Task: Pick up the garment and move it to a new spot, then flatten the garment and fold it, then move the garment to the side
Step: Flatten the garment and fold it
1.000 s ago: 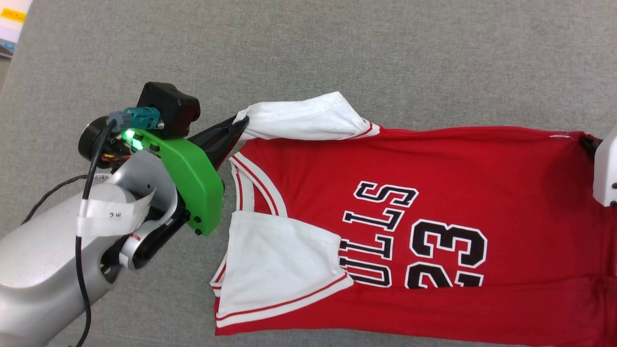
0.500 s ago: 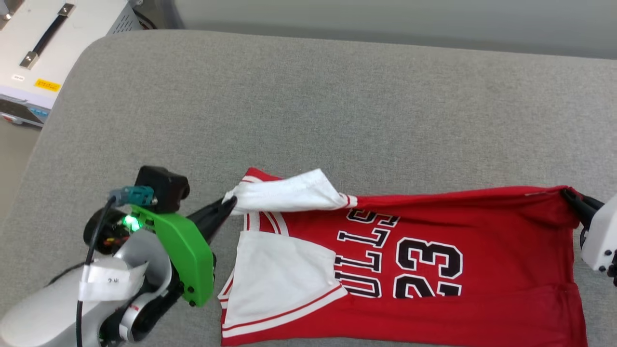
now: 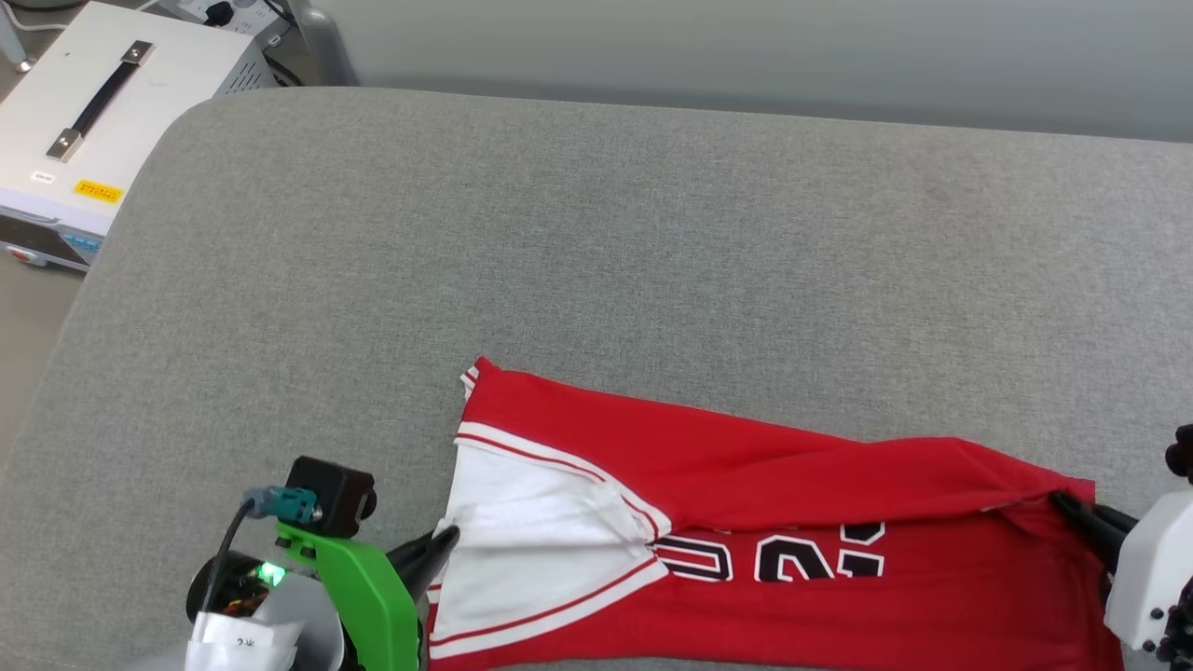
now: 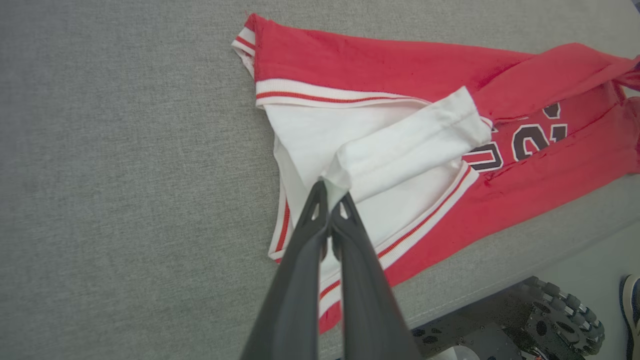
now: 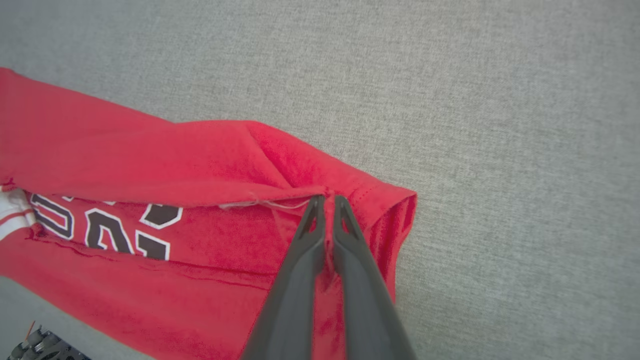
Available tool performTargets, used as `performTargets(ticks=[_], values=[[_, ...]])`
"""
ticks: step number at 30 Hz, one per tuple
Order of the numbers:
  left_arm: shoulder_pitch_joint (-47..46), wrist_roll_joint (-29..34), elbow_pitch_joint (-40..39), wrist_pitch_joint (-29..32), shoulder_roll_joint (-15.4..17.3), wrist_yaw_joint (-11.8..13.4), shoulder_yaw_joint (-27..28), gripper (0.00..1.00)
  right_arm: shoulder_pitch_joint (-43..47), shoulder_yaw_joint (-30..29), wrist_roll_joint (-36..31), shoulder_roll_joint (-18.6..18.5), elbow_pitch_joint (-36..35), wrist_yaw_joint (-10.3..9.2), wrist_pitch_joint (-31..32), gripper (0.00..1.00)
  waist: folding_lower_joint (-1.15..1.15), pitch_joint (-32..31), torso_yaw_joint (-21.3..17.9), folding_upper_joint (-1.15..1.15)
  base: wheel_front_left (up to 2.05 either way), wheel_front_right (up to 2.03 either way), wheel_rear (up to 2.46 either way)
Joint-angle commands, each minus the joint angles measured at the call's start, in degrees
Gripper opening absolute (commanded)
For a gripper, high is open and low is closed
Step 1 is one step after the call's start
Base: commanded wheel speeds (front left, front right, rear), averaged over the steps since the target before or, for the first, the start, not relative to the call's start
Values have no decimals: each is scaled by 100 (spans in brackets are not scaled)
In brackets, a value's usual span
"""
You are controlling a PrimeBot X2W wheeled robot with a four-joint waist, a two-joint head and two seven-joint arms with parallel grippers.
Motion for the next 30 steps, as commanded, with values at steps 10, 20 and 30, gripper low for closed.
performTargets(ticks=[10, 20, 30], values=[[205, 93, 714, 78, -314, -246, -311, 0, 269, 586, 64, -402, 61, -3, 43, 0, 0, -24, -80, 0, 0, 0, 0], [146, 328, 1393, 110, -606, -450, -476, 100, 162, 1073, 118, -620, 380, -3, -163, 100, 0, -19, -120, 0, 0, 0, 0], [229, 231, 1318, -564, -614, -412, -100, 100, 170, 776, 487, -525, 229, -3, -175, 100, 0, -429, -141, 0, 0, 0, 0]])
